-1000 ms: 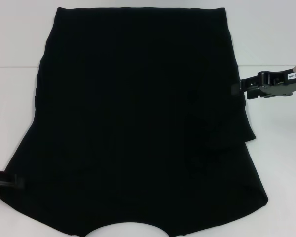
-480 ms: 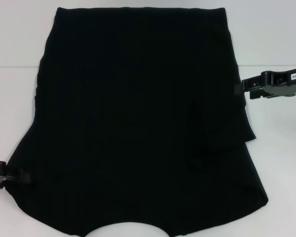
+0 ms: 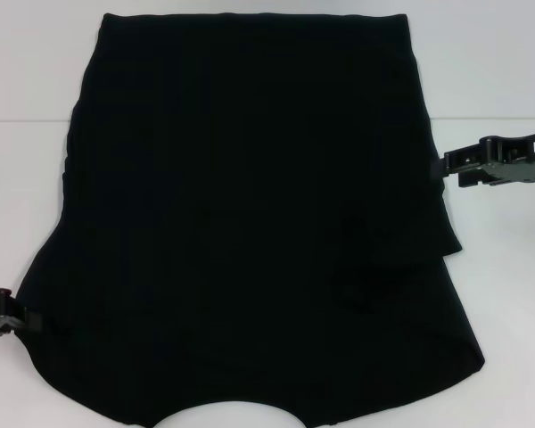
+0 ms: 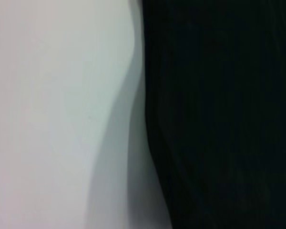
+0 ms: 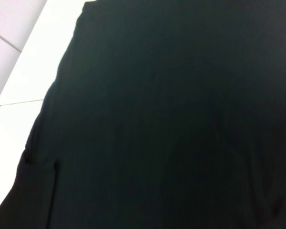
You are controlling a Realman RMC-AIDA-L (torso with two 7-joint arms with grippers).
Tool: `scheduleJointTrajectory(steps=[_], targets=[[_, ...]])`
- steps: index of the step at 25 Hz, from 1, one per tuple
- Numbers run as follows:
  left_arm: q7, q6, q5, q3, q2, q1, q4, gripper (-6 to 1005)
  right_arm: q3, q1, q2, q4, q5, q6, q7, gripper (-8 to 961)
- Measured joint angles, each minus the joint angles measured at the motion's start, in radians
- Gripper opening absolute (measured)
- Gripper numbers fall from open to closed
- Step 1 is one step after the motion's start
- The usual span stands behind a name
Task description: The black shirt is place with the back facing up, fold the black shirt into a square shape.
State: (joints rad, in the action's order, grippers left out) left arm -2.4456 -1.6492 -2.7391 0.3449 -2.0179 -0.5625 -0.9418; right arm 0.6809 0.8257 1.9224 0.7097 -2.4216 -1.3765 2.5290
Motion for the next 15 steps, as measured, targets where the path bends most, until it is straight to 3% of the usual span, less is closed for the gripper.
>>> scheduleJointTrajectory(steps=[5, 11, 15], targets=[[0.027, -0.014, 0.026, -0.006, 0.003, -0.002, 0.009, 57, 0.001, -0.014, -0.008, -0.007, -0.004, -0.048, -0.03, 609], [0.045, -0.034, 0.081, -0.008, 0.009, -0.009, 0.015, 51, 0.003, -0.05, -0.031, 0.009, -0.112, -0.203, -0.049, 604], [0.042, -0.012, 0.081, -0.006, 0.016, -0.023, 0.04, 50, 0.008, -0.075, -0.029, 0.008, -0.182, -0.246, -0.051, 600]])
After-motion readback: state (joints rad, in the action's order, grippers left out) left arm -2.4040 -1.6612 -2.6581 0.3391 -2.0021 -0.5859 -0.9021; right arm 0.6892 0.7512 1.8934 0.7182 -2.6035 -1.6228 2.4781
